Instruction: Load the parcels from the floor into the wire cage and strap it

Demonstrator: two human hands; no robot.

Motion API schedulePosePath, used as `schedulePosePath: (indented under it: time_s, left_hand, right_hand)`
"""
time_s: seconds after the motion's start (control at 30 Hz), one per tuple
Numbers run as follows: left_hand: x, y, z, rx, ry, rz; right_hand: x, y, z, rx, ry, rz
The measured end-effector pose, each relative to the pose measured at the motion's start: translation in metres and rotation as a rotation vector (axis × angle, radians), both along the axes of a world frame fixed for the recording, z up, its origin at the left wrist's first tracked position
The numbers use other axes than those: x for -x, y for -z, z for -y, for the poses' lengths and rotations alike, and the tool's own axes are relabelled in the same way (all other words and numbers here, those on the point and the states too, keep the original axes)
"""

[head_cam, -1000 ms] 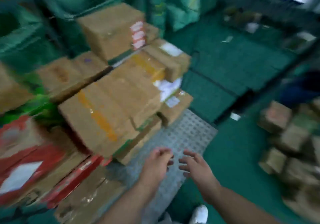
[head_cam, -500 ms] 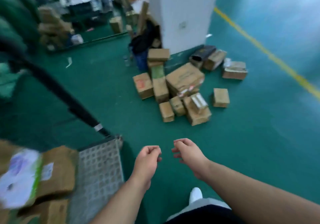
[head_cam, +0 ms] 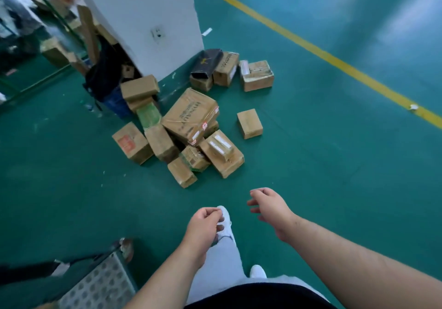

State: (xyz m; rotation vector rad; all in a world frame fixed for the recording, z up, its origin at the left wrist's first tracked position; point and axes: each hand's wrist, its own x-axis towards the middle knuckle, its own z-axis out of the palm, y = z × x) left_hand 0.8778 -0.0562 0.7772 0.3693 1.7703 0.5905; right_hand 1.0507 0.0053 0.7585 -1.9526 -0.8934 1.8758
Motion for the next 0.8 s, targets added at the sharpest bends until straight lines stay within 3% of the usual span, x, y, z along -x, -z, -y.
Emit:
schedulePosePath:
  time_s: [0.17, 0.33, 0.5, 0.8]
  left_hand:
    - [0.009, 0.025, -0.12, 0.041, 0.156, 0.017]
    - [-0.009, 0.01, -0.256, -0.046, 0.299, -0.018]
    - [-0.055, 0.008, -0.369, -0.07, 0.338, 0.032]
    - [-0.128, 0.036, -0.466, 0.1, 0.268, 0.015]
  right_hand:
    - [-0.022, 0.001, -0.08, 0.013, 0.076, 0.097]
    - [-0.06, -0.016, -0.149, 0.009, 0.168, 0.156]
    - [-0.099, -0.011, -0.205, 0.064, 0.329, 0.121]
    - [-0.202, 0.022, -0.382, 0.081, 0.066, 0.157]
